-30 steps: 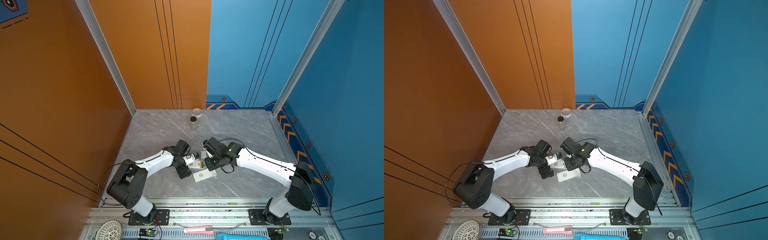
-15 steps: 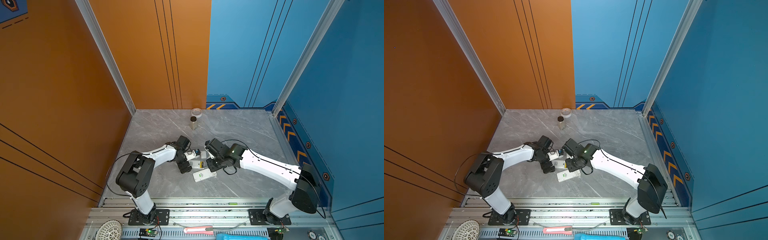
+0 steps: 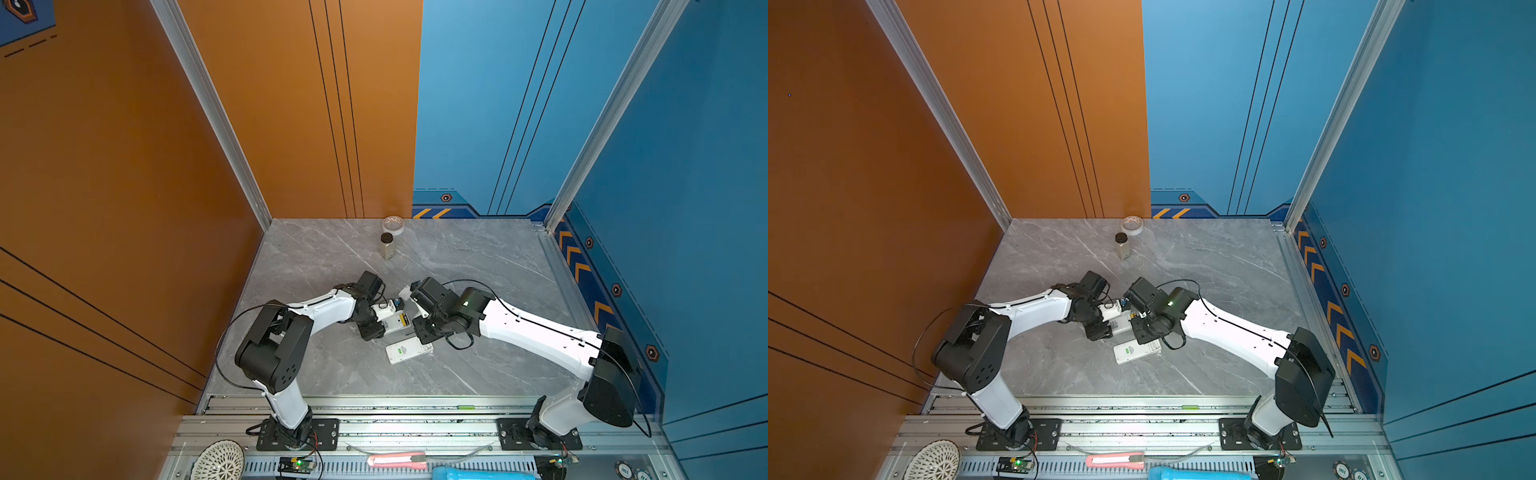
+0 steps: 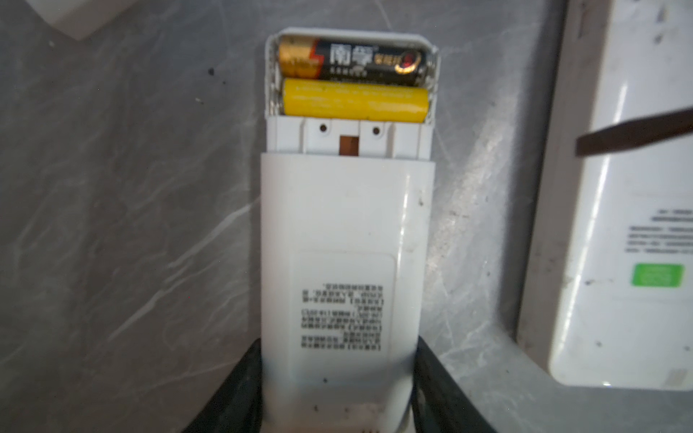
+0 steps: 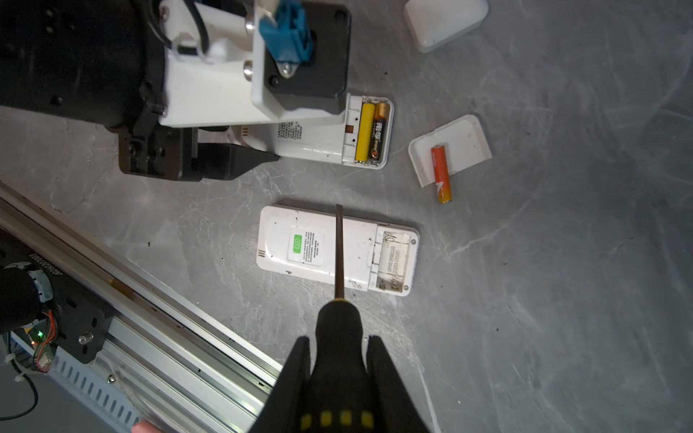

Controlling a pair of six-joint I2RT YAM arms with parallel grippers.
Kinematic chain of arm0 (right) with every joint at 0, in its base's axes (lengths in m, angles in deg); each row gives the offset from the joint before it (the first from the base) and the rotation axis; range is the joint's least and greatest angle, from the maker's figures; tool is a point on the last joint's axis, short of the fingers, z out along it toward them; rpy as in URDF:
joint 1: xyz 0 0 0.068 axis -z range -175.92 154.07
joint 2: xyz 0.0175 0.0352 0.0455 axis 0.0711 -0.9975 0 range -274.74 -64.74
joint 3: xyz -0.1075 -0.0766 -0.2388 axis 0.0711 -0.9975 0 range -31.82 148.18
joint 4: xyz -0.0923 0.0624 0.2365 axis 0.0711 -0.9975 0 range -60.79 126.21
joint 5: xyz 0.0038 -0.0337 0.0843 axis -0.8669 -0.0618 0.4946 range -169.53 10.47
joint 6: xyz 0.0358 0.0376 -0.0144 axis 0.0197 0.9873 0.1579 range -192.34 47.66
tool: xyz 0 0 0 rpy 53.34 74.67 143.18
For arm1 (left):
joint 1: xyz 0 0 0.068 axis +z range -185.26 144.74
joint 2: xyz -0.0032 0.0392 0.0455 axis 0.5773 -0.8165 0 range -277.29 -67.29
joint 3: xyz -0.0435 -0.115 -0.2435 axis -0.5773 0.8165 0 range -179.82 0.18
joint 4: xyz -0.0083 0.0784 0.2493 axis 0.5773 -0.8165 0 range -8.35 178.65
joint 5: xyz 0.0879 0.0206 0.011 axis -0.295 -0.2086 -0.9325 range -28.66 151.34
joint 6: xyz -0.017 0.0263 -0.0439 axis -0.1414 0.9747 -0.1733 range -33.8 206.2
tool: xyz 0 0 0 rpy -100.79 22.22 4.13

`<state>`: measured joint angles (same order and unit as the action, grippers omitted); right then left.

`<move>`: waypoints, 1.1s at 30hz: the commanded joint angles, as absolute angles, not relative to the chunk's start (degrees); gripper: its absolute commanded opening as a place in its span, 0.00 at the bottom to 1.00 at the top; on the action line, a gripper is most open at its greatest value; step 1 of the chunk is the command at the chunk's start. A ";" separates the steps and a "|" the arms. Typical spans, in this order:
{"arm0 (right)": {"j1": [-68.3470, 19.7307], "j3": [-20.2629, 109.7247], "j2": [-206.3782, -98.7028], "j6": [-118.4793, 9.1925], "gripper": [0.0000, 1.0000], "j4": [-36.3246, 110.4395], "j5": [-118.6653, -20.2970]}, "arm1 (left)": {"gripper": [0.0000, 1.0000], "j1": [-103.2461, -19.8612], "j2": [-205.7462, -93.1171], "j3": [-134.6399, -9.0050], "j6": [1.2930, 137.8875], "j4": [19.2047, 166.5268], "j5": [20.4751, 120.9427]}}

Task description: Unload the batteries from the remote control

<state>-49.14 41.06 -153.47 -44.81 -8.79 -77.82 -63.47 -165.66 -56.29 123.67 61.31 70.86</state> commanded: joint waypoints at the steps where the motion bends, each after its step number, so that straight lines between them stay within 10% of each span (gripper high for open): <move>1: -49.27 42.07 -153.87 -43.79 0.00 -10.08 -78.09 | 0.47 -63.83 -165.02 -54.90 122.59 59.64 68.90; 33: -47.24 48.31 -159.60 -45.27 0.00 -11.58 -82.19 | 0.38 -66.18 -163.45 -54.40 122.67 59.95 66.17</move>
